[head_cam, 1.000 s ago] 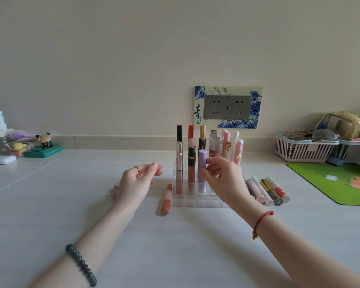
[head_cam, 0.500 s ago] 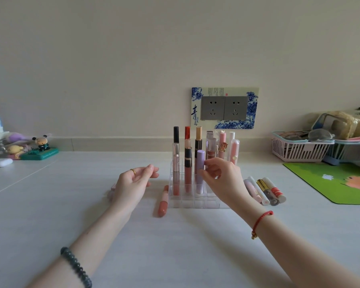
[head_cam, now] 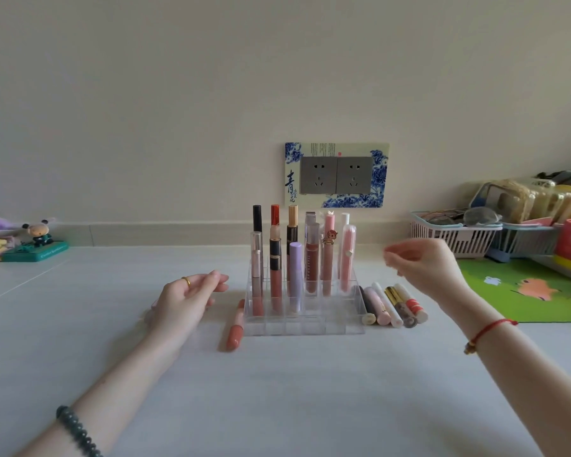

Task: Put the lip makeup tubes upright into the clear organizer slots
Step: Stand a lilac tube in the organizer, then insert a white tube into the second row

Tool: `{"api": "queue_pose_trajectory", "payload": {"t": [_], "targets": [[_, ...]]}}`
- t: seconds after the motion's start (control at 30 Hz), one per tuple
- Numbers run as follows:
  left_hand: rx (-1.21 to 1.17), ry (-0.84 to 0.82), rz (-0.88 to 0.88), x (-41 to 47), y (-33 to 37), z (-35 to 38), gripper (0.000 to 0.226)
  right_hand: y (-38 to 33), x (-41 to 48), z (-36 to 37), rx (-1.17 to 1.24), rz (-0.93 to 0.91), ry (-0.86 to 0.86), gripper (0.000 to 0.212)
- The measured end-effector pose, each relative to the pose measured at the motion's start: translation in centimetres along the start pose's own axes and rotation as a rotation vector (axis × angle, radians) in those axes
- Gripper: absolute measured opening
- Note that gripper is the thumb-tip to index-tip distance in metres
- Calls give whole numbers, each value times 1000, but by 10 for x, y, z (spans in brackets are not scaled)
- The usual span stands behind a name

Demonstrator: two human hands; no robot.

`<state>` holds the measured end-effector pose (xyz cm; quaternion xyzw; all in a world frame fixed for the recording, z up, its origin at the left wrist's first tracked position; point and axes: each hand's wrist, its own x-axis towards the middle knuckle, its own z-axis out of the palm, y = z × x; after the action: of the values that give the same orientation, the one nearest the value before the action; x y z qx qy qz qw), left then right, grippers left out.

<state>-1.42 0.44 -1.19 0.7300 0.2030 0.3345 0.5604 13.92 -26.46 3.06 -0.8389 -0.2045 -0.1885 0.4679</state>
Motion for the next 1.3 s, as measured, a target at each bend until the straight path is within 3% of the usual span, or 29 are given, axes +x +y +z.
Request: {"api": "queue_pose_trajectory", "payload": {"t": [0.27, 0.4, 0.7, 1.0, 1.3], "targets": [[26, 3, 28, 4, -5, 1, 20, 37, 28, 19, -403, 120, -184, 19], [53, -5, 37, 7, -6, 0, 20, 42, 43, 31, -553, 202, -294, 36], [29, 4, 66, 6, -3, 1, 19, 37, 51, 46, -630, 346, -421, 28], [24, -12, 46, 9, -9, -3, 19, 17, 42, 21, -292, 275, -279, 37], [7, -30, 43, 9, -10, -3, 20, -48, 5, -11, 338, -68, 62, 23]]}}
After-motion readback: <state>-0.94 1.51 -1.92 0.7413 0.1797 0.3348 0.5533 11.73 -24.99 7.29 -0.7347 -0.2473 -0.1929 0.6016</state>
